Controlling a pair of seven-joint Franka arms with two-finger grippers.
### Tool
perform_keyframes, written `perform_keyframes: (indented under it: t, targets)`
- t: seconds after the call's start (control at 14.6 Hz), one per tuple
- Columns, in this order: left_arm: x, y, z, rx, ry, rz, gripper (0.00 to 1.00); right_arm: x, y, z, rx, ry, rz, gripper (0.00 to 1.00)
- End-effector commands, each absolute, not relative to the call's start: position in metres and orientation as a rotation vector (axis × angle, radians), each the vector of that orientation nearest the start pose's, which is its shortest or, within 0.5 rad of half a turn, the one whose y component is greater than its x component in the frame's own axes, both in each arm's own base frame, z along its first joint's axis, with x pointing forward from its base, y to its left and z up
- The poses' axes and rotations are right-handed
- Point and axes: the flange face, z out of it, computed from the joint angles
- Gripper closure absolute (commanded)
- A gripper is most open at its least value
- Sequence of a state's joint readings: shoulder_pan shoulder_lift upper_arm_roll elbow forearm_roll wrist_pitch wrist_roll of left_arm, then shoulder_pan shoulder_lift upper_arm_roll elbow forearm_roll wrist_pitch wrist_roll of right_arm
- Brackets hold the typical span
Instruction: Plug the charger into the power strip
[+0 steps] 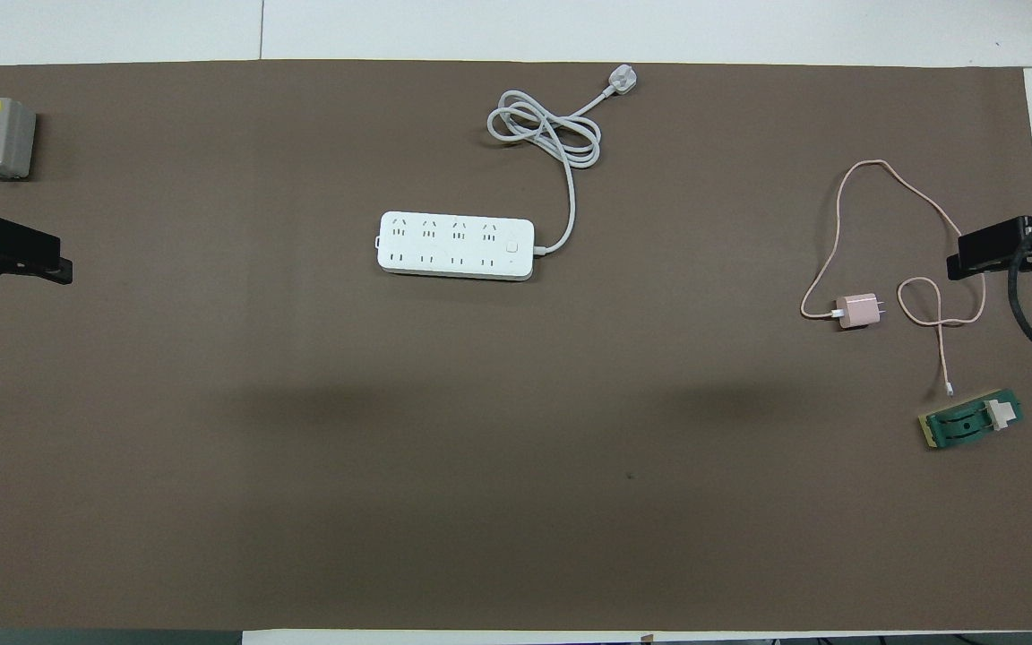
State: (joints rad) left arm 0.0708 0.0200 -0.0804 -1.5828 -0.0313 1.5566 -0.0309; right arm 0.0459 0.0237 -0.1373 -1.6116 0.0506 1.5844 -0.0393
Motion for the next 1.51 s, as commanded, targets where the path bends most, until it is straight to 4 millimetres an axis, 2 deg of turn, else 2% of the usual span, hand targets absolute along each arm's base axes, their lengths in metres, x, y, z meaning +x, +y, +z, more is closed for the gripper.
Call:
perform_keyframes:
  t: [0.0,0.48,0.55,0.75,0.82,0.89,1.03,1.16,1.3,1.44]
  targets:
    - [0.553,-0.009,0.607,-3.172,-0.040,0.050,0.00,0.561,-0.045,0.593,-3.109,0.112,0.069,0.00]
    - [0.553,-0.009,0.607,-3.172,-0.040,0.047,0.00,0.558,-0.040,0.589,-3.105,0.095,0.085,0.00]
    - [0.553,-0.009,0.608,-3.172,-0.042,0.047,0.00,0.558,-0.046,0.589,-3.102,0.112,0.078,0.00]
    - [0.553,-0.010,0.612,-3.172,-0.052,0.050,0.00,0.566,-0.045,0.592,-3.098,0.124,-0.001,0.00]
    - [0.551,-0.011,0.614,-3.172,-0.049,0.053,0.00,0.563,-0.053,0.590,-3.093,0.150,0.008,0.00]
    - [0.550,-0.011,0.615,-3.171,-0.049,0.065,0.00,0.560,-0.056,0.584,-3.073,0.229,0.031,0.00]
    - [0.548,-0.011,0.615,-3.171,-0.048,0.077,0.00,0.553,-0.045,0.580,-2.998,0.635,0.090,0.00]
    - [0.546,-0.011,0.616,-3.170,-0.043,0.082,0.00,0.549,-0.043,0.573,-2.941,0.881,0.159,0.00]
    - [0.547,-0.006,0.619,-3.173,-0.053,0.065,0.00,0.548,-0.042,0.553,-2.859,1.072,0.237,0.00]
    - [0.554,-0.010,0.613,-3.172,-0.046,0.057,0.00,0.546,-0.045,0.532,-2.722,1.319,0.322,0.00]
